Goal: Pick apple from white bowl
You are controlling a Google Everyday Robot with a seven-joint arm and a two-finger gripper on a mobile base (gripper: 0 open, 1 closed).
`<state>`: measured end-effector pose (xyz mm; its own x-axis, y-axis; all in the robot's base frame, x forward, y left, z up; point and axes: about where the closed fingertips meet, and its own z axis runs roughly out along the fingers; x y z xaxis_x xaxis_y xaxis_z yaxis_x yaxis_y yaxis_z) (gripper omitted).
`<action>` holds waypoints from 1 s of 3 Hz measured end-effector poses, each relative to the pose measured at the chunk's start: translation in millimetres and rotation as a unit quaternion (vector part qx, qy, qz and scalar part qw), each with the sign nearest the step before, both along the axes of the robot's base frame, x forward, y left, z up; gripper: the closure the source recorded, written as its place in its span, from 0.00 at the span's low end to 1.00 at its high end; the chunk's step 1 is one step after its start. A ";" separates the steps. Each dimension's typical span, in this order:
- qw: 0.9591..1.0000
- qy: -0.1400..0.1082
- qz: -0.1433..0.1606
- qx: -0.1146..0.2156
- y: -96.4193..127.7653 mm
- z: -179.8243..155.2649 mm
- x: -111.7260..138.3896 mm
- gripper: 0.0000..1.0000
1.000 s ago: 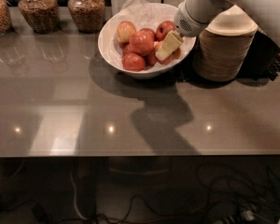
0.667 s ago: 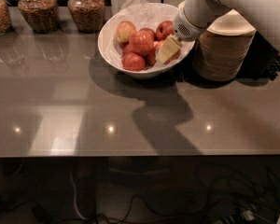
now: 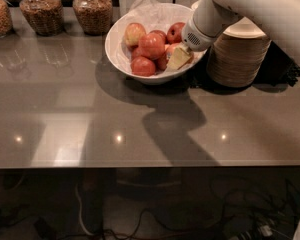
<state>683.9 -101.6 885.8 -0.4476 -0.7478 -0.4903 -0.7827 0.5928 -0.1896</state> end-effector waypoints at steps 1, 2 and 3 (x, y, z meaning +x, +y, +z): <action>1.000 -0.001 0.011 0.002 2.3 -1.3 -3.2 0.77; 0.999 -0.018 0.027 0.008 2.1 9.8 -7.9 0.99; 0.997 -0.043 0.054 0.016 -1.4 31.3 -17.9 1.00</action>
Offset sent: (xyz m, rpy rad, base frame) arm -0.0139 -0.0013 0.0266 0.0305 -0.0840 0.0900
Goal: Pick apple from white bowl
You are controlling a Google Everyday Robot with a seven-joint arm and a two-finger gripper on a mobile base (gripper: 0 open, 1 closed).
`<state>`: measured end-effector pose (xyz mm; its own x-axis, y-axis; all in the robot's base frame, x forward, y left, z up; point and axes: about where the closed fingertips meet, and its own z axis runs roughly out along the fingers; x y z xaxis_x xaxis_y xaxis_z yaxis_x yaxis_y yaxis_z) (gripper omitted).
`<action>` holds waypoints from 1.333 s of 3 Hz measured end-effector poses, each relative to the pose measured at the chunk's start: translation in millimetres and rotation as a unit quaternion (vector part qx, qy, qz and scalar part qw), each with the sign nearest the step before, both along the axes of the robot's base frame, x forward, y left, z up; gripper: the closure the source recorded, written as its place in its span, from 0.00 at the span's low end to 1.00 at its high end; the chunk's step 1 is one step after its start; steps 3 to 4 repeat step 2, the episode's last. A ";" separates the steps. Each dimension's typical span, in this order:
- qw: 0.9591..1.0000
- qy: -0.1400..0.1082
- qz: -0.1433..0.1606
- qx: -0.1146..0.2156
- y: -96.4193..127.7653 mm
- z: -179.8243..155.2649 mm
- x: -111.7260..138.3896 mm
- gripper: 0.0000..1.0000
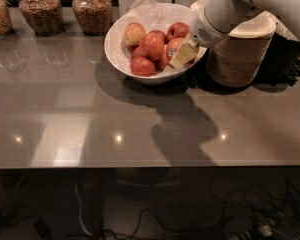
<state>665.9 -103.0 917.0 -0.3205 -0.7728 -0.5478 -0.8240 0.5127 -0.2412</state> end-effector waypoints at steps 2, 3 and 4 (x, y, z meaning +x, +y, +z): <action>0.996 -0.038 0.081 0.023 -21.4 50.6 -51.2 1.00; 0.996 -0.038 0.081 0.023 -21.4 50.6 -51.2 1.00; 0.996 -0.038 0.081 0.023 -21.4 50.6 -51.2 1.00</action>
Offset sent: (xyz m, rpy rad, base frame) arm -0.0969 -0.0448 0.0795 0.0719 -0.1014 0.2715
